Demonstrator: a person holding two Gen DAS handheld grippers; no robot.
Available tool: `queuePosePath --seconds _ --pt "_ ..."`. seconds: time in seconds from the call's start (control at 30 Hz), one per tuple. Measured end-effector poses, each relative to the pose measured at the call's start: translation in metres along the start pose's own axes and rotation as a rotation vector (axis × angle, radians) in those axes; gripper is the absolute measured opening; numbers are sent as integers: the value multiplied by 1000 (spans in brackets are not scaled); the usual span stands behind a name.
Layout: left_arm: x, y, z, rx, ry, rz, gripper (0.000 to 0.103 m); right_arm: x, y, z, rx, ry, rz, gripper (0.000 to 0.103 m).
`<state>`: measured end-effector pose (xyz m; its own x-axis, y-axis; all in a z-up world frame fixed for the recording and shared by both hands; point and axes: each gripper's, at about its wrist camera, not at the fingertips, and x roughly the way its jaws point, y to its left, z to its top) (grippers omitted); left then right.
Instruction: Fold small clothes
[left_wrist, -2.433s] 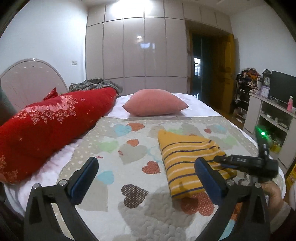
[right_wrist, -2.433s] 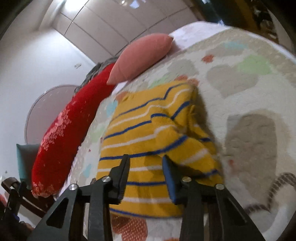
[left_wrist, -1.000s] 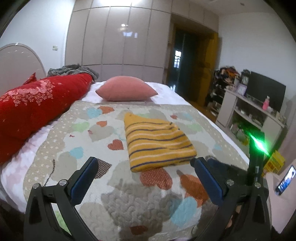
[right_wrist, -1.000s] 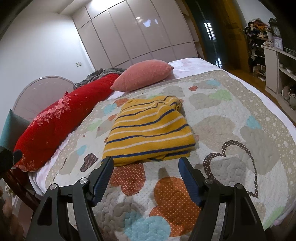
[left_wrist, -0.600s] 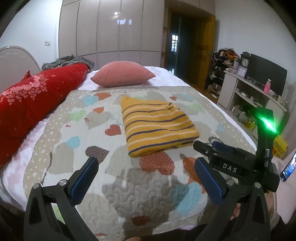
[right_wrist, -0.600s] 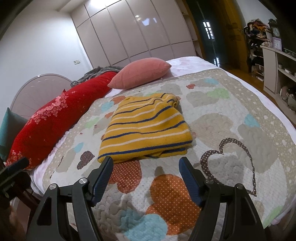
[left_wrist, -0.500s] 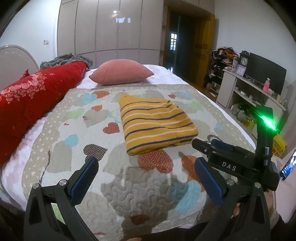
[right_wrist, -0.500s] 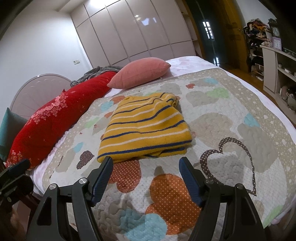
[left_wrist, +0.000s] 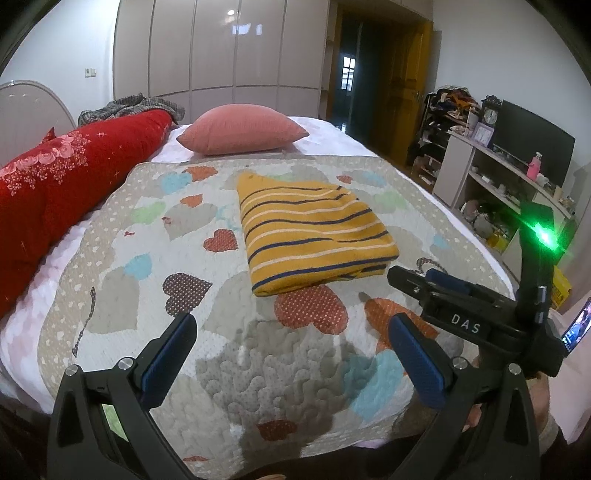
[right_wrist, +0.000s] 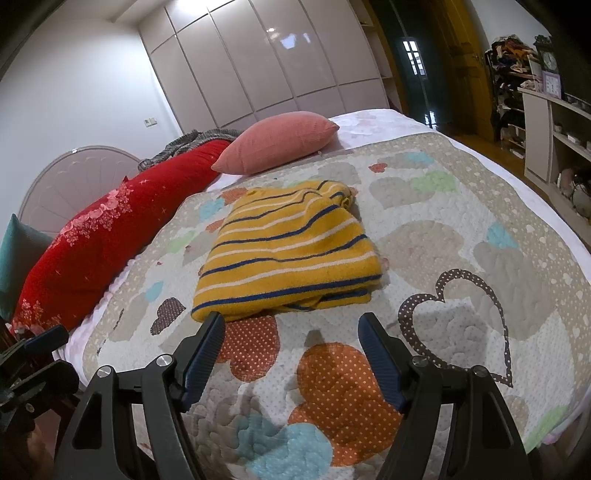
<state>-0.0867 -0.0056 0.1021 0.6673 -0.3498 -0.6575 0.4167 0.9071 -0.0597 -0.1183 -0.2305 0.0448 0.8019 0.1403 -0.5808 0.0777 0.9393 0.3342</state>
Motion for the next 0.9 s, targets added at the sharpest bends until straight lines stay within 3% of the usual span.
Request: queuePosePath --seconds 0.5,0.9 --pt "7 4 -8 15 19 101 103 4 0 -4 -15 17 -36 80" --pt "10 4 -11 11 33 104 103 4 2 -6 -31 17 -52 81"
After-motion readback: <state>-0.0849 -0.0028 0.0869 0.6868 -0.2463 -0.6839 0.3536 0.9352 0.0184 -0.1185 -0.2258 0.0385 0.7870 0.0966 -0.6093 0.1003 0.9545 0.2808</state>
